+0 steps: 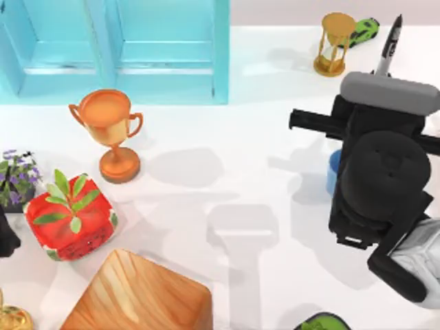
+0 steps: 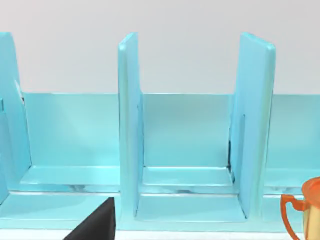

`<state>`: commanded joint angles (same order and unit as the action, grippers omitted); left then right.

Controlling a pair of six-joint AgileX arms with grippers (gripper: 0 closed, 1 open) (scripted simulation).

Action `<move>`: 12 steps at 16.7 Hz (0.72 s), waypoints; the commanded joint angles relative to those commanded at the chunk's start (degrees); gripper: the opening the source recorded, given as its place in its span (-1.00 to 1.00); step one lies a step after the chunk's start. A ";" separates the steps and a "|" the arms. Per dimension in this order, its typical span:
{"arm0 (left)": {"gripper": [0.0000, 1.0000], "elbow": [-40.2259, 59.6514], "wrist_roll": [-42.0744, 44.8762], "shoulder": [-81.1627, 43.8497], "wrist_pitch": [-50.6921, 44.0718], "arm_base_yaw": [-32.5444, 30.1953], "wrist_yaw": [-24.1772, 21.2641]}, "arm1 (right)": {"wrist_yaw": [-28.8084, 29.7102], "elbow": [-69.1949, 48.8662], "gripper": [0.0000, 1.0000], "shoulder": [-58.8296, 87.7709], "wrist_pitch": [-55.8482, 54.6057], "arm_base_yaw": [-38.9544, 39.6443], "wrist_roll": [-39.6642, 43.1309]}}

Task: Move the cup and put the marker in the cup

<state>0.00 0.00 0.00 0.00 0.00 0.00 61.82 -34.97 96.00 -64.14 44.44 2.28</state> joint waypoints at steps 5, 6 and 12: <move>1.00 0.00 0.00 0.00 0.00 0.00 0.00 | -0.14 -0.15 -0.85 0.15 -0.16 -0.15 -0.07; 1.00 0.00 0.00 0.00 0.00 0.00 0.00 | -0.14 -0.15 -0.70 0.15 -0.16 -0.15 -0.07; 1.00 0.00 0.00 0.00 0.00 0.00 0.00 | -0.14 -0.15 0.21 0.15 -0.16 -0.15 -0.07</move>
<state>0.00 0.00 0.00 0.00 0.00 0.00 61.68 -35.12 96.15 -64.30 44.30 2.21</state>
